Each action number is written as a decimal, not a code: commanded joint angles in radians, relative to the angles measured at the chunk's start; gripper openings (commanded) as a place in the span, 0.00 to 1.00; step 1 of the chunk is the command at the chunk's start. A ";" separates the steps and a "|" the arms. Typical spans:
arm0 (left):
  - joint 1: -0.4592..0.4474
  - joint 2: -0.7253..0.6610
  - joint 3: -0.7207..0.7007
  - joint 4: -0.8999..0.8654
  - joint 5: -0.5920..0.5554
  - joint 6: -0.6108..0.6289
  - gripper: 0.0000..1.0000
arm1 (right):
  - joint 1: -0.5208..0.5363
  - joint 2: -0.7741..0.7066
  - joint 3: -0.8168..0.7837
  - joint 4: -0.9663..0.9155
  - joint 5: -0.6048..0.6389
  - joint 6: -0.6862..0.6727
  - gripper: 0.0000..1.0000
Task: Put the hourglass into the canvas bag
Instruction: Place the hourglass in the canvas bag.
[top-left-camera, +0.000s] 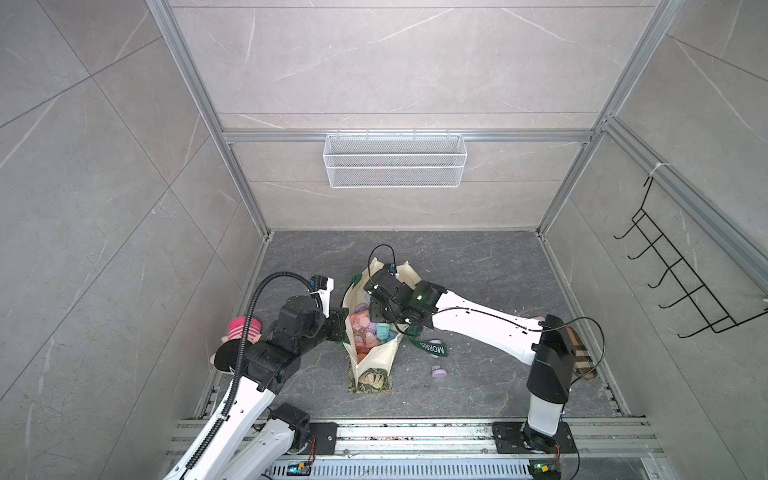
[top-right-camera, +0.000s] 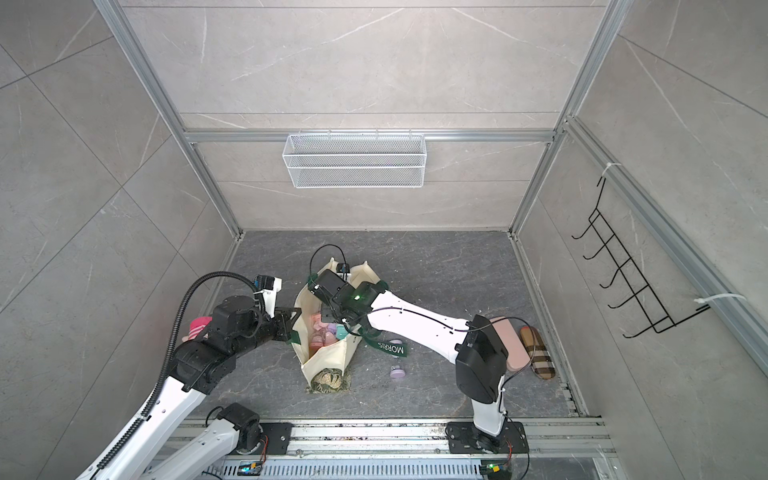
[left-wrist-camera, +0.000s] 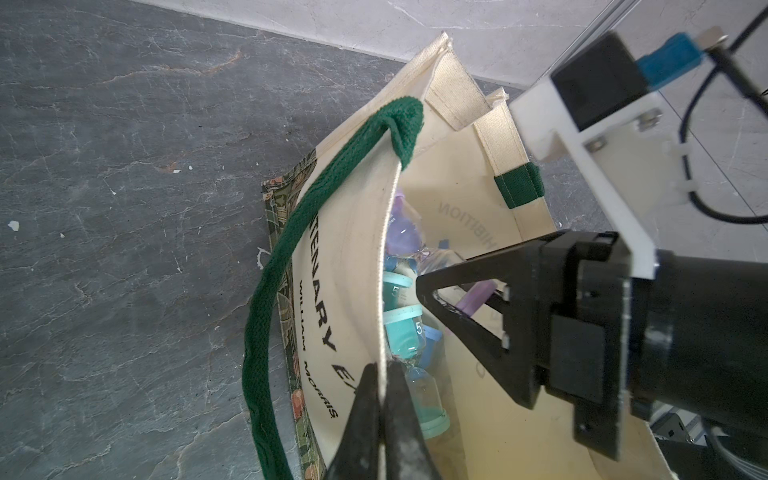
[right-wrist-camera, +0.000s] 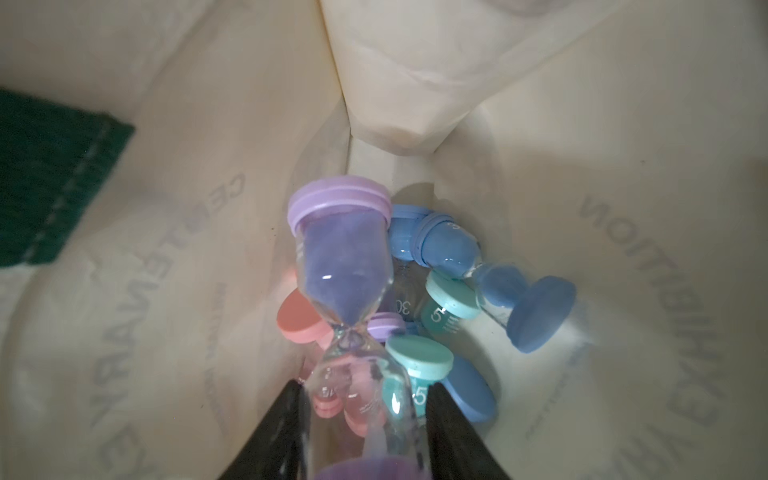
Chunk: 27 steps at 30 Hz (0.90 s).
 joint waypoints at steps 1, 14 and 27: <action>0.000 -0.029 0.017 0.101 0.015 0.008 0.00 | -0.008 0.031 0.056 -0.028 -0.012 0.002 0.01; 0.000 -0.037 0.016 0.099 0.014 0.008 0.00 | -0.010 0.052 0.062 -0.018 -0.053 -0.003 0.43; 0.000 -0.035 0.017 0.097 0.012 0.007 0.00 | 0.013 -0.087 0.048 -0.026 0.011 -0.061 0.63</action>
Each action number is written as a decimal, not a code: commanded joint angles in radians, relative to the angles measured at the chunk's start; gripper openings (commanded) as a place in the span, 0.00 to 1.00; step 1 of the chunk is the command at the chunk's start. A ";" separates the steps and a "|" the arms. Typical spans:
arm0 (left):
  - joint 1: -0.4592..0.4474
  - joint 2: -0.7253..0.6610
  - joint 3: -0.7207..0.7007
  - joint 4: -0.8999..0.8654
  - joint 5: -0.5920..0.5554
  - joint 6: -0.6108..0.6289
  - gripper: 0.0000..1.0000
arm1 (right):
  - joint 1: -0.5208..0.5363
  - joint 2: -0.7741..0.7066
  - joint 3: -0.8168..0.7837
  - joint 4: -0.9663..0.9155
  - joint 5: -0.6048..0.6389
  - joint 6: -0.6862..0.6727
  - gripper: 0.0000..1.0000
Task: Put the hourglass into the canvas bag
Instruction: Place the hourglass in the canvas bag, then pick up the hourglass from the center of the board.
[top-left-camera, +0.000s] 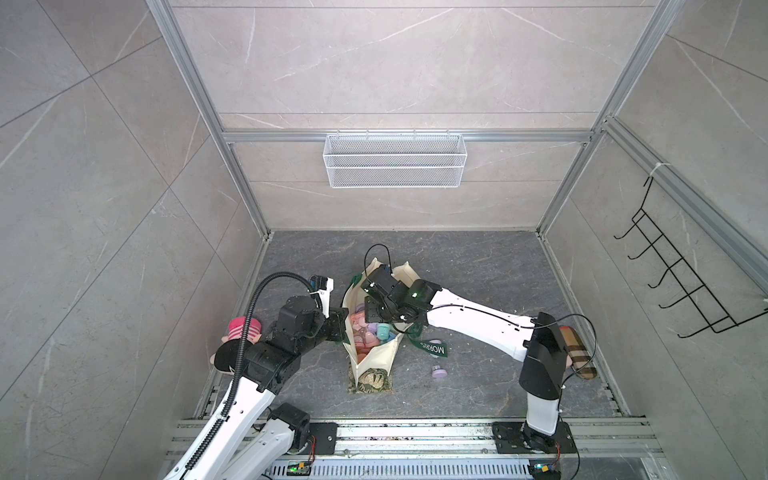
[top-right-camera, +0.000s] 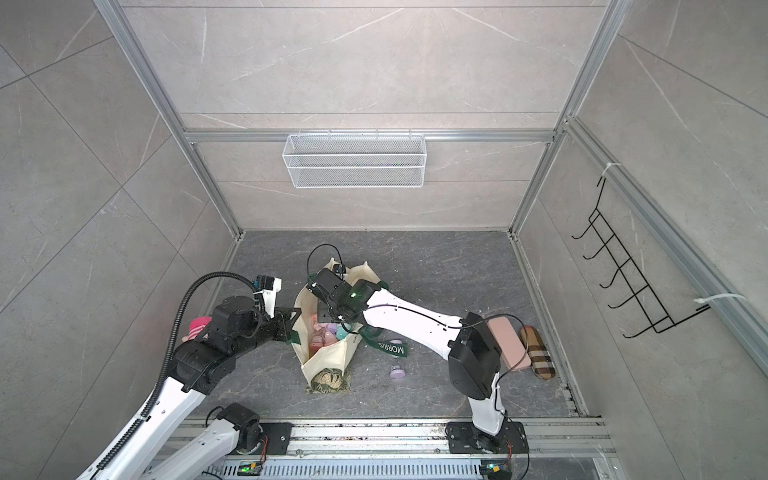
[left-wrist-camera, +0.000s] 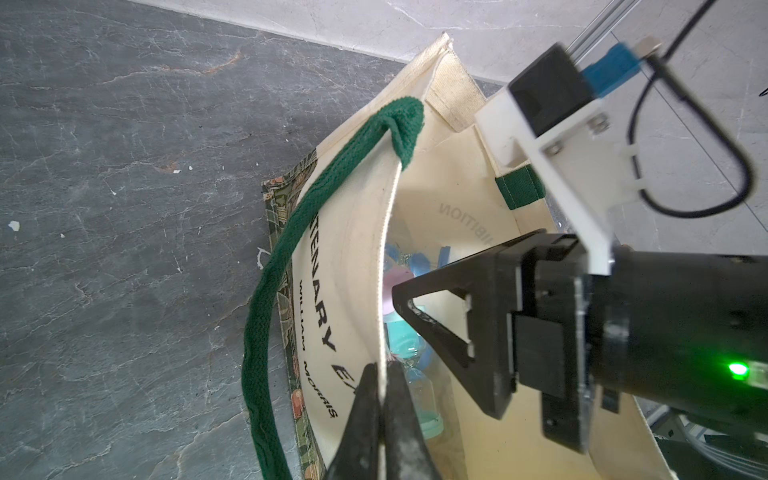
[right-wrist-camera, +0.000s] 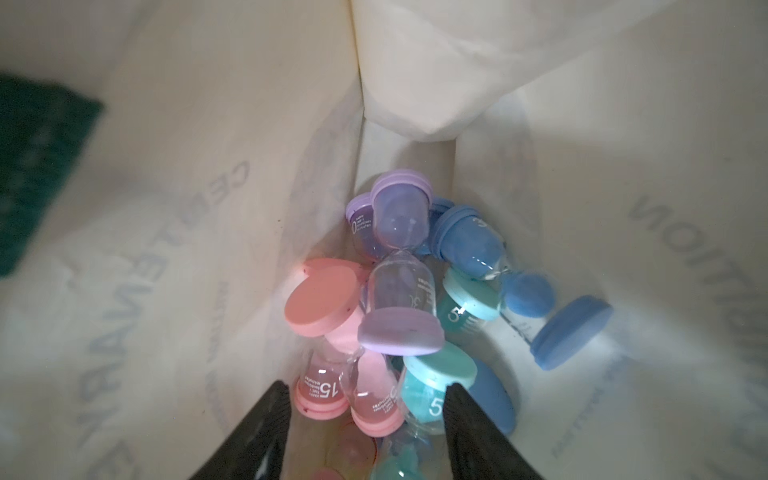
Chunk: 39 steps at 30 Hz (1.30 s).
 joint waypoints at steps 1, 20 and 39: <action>0.000 -0.032 0.018 0.098 0.011 0.009 0.00 | 0.024 -0.118 0.013 -0.025 0.073 -0.042 0.63; 0.000 -0.024 0.019 0.101 0.010 0.010 0.00 | 0.027 -0.671 -0.460 -0.325 0.293 0.003 0.63; 0.001 -0.017 0.018 0.103 0.002 0.009 0.00 | 0.073 -0.595 -0.805 -0.062 0.114 0.173 0.66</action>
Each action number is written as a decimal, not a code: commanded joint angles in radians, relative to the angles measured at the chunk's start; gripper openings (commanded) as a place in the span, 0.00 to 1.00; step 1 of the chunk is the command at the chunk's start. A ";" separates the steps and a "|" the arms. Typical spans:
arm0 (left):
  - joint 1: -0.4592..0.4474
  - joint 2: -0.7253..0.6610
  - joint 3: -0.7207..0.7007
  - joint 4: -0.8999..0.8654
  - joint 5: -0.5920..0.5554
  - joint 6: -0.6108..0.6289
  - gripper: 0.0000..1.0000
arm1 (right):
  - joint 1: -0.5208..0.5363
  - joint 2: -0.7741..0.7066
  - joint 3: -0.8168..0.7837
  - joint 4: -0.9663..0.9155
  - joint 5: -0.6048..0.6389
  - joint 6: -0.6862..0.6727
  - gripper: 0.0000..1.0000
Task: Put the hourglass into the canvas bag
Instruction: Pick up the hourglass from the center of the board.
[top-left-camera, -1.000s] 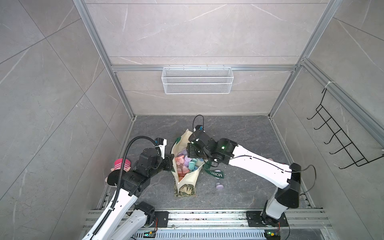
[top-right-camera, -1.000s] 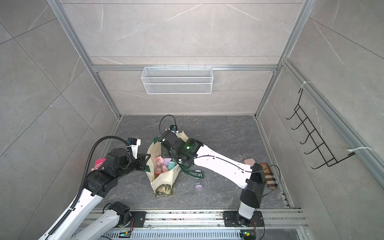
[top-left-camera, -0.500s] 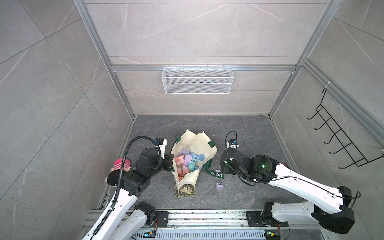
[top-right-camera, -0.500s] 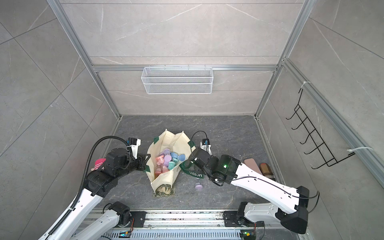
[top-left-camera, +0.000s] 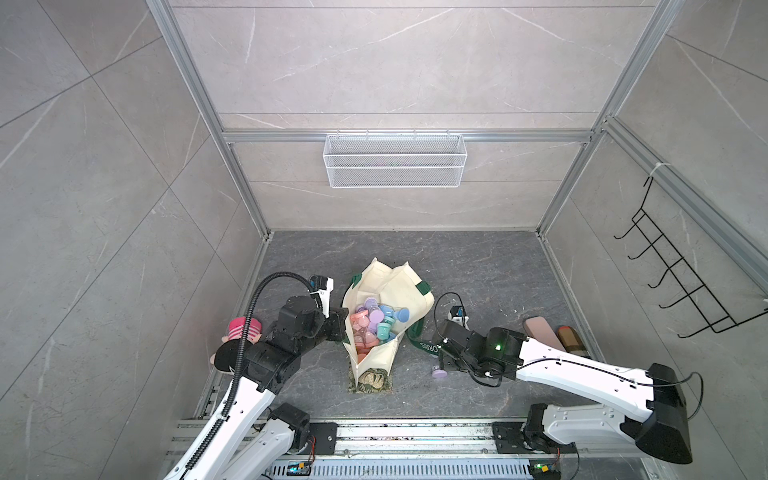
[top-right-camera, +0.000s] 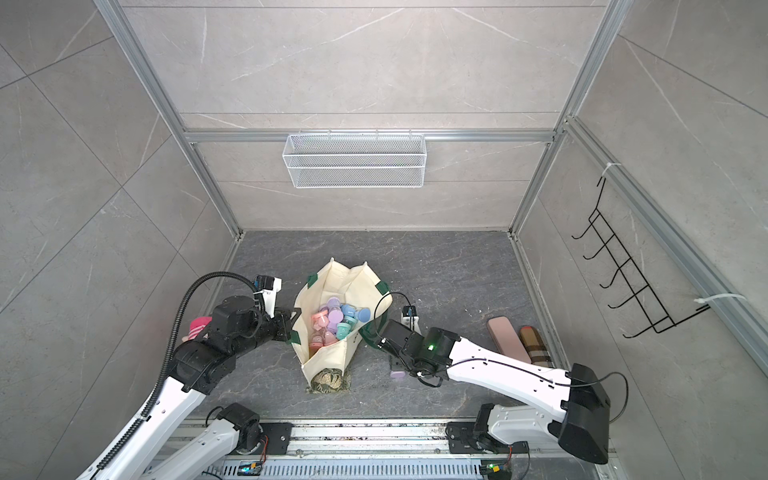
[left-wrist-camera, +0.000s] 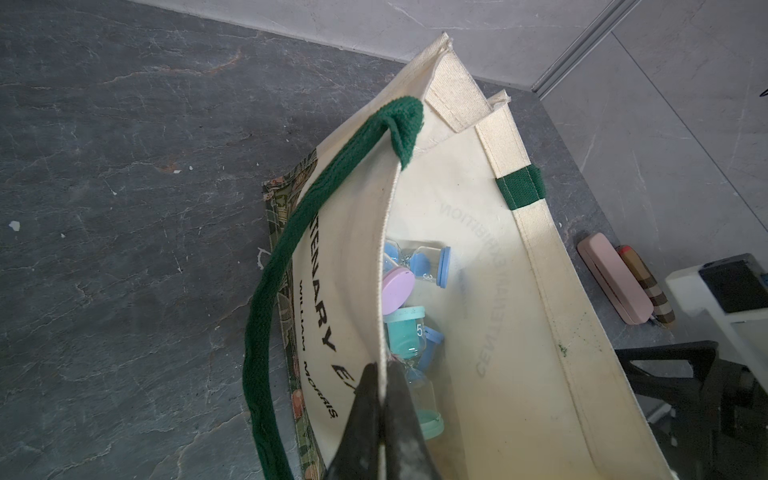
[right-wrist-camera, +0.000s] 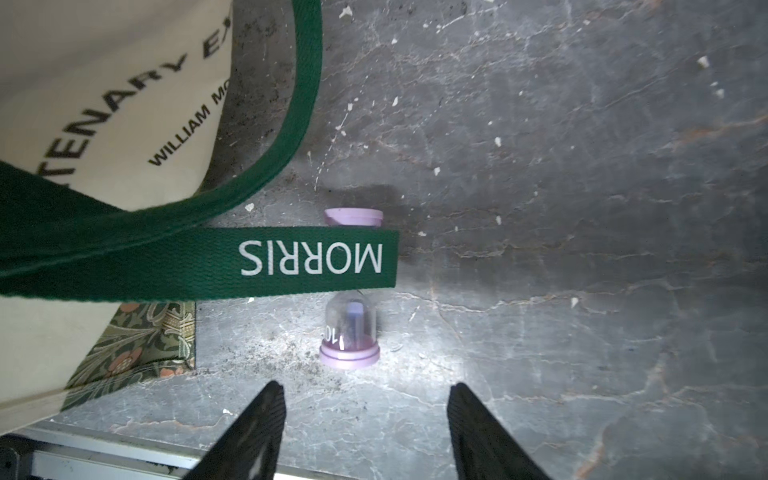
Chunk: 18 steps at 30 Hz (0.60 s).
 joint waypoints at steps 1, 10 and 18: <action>0.000 -0.019 0.018 0.103 0.002 0.009 0.00 | 0.022 0.051 -0.042 0.081 -0.038 0.060 0.66; 0.000 -0.015 0.018 0.102 0.005 0.010 0.00 | 0.063 0.148 -0.057 0.110 -0.021 0.151 0.66; 0.000 -0.017 0.018 0.102 0.007 0.010 0.00 | 0.060 0.219 -0.055 0.124 -0.029 0.153 0.65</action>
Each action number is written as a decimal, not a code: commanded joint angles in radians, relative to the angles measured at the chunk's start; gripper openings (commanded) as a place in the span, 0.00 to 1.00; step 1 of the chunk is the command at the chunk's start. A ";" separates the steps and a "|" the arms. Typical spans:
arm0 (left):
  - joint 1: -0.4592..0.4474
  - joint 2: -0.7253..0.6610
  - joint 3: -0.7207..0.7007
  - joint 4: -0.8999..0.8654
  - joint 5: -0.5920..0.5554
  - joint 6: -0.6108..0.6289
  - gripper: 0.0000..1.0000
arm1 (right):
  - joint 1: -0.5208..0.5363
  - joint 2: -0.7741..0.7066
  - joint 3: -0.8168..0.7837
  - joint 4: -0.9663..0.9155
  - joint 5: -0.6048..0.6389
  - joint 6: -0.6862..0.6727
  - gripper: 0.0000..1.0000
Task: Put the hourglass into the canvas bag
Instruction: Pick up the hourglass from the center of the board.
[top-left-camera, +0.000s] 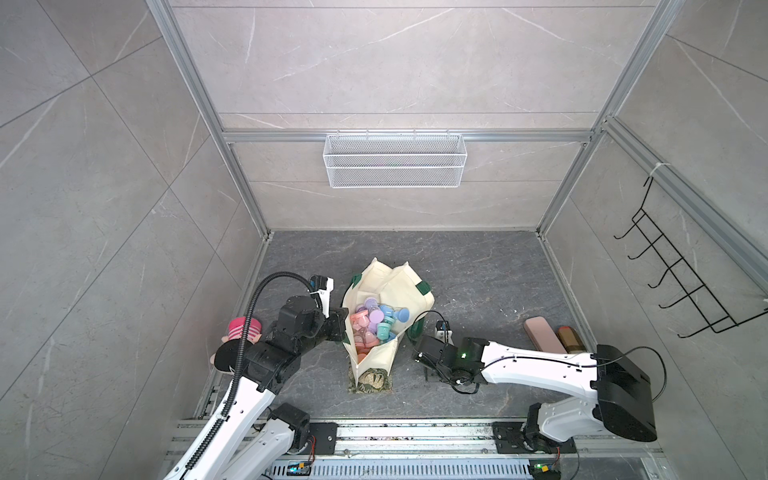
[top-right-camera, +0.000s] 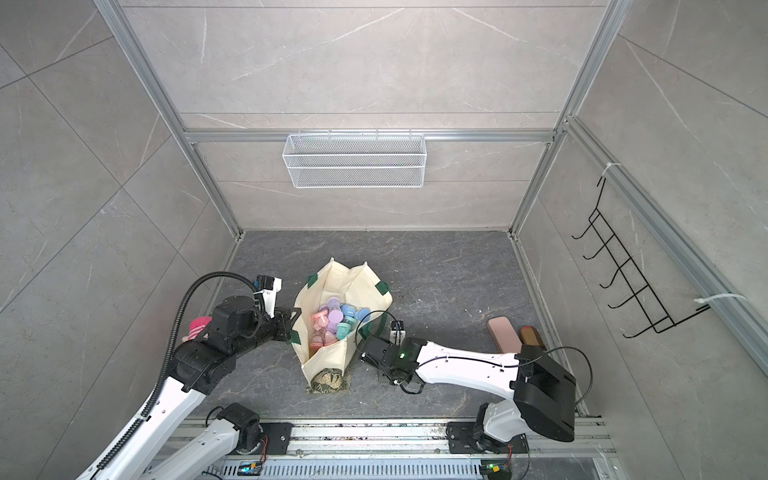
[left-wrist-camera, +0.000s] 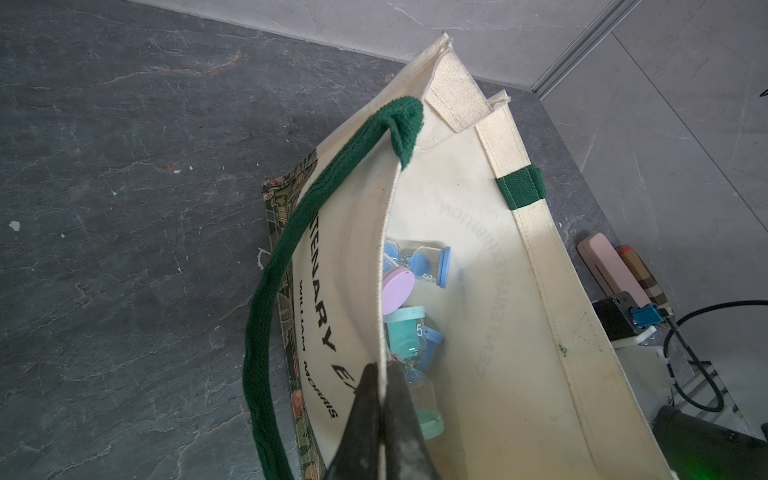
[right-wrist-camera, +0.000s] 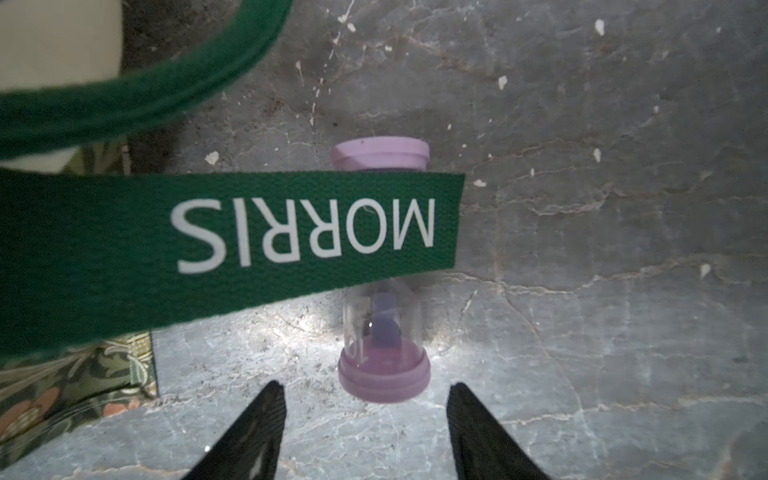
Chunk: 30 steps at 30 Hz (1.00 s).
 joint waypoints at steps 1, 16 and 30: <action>0.000 -0.017 0.017 0.102 0.008 0.010 0.00 | -0.004 0.031 -0.005 0.012 0.005 0.021 0.65; 0.001 -0.023 0.016 0.103 0.013 0.009 0.00 | -0.056 0.155 0.011 0.054 -0.024 -0.013 0.60; 0.001 -0.025 0.016 0.103 0.012 0.010 0.00 | -0.073 0.191 -0.024 0.086 -0.052 -0.003 0.54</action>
